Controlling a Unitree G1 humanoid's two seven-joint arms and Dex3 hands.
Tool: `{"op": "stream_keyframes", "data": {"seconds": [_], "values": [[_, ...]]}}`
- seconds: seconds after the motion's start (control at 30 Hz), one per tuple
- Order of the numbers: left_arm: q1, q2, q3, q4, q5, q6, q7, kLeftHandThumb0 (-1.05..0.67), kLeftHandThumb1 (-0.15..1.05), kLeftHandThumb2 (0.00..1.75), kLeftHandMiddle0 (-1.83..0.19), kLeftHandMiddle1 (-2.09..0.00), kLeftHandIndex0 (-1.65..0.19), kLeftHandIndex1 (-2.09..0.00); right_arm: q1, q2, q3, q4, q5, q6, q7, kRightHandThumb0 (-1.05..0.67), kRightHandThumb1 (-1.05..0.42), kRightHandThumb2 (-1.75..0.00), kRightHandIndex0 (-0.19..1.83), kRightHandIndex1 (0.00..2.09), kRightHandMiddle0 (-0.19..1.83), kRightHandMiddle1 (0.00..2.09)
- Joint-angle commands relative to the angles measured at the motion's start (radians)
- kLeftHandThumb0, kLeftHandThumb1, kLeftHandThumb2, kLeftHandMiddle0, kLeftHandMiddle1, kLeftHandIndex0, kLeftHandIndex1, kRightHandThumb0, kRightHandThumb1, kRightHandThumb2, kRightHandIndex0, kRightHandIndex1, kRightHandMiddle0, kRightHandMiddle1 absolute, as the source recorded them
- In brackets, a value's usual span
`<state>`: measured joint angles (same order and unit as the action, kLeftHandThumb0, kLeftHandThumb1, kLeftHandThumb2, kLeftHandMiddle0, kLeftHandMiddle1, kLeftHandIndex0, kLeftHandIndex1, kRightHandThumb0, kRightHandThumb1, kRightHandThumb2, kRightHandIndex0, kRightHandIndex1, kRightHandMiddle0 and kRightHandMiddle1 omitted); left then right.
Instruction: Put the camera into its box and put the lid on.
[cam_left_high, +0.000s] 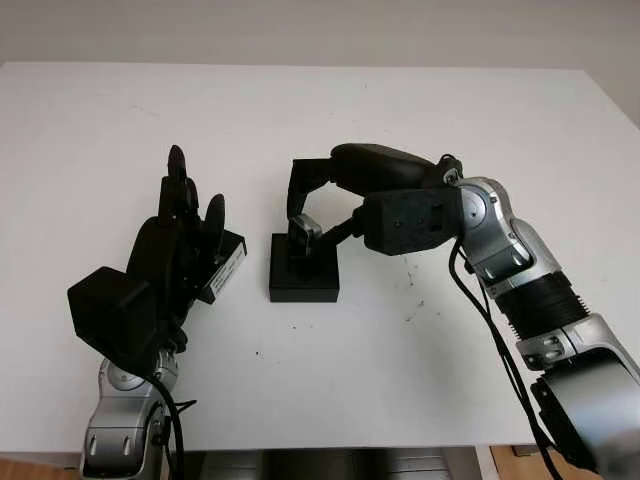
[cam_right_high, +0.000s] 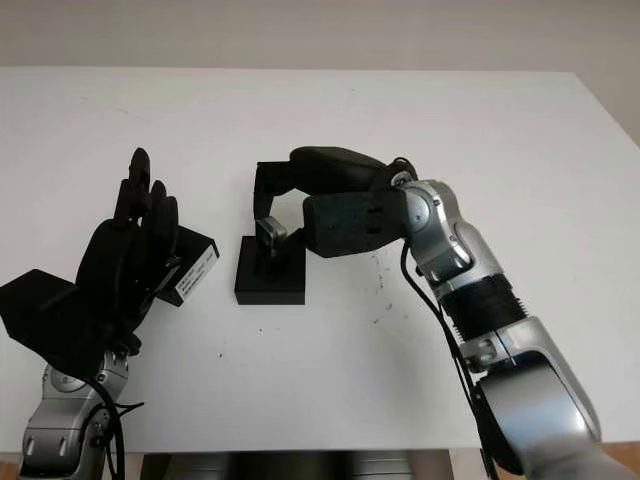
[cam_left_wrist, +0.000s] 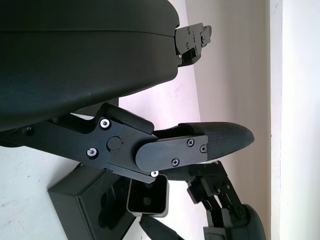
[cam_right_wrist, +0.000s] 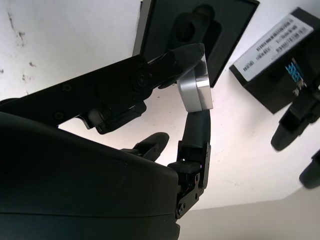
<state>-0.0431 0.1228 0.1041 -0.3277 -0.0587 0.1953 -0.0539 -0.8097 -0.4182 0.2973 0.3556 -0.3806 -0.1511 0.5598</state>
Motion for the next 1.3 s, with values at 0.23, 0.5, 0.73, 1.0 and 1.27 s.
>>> {"op": "stream_keyframes", "data": {"seconds": [0.23, 0.5, 0.73, 1.0, 1.27], "values": [[0.000, 0.013, 0.008, -0.011, 0.000, -0.003, -0.010, -0.71, 1.05, 0.57, 0.19, 0.00, 0.19, 0.00, 0.078, 0.008, -0.072, -0.117, 0.082, 0.088, -0.019, -0.45, -1.01, -0.06, 0.39, 0.30, 0.30, 1.59], [0.002, 0.009, 0.009, -0.013, -0.006, 0.002, -0.011, -0.71, 1.05, 0.56, 0.19, 0.00, 0.19, 0.00, 0.185, 0.070, -0.127, -0.194, 0.143, 0.110, -0.143, -0.46, -1.00, -0.05, 0.38, 0.33, 0.29, 1.57], [0.006, 0.005, 0.006, -0.012, -0.004, -0.007, -0.010, -0.71, 1.05, 0.57, 0.19, 0.00, 0.19, 0.00, 0.319, 0.151, -0.146, -0.324, 0.144, 0.138, -0.293, -0.44, -1.01, -0.06, 0.33, 0.34, 0.25, 1.54], [0.007, -0.002, -0.003, -0.008, 0.006, -0.009, -0.001, -0.73, 1.05, 0.56, 0.19, 0.00, 0.19, 0.00, 0.465, 0.250, -0.144, -0.399, 0.130, 0.136, -0.448, -0.45, -1.03, -0.06, 0.30, 0.33, 0.24, 1.56], [0.019, 0.001, -0.004, -0.009, 0.002, -0.012, -0.008, -0.74, 1.05, 0.56, 0.19, 0.00, 0.19, 0.00, 0.550, 0.304, -0.140, -0.405, 0.143, 0.133, -0.503, -0.45, -1.05, -0.06, 0.26, 0.30, 0.21, 1.52]]}}
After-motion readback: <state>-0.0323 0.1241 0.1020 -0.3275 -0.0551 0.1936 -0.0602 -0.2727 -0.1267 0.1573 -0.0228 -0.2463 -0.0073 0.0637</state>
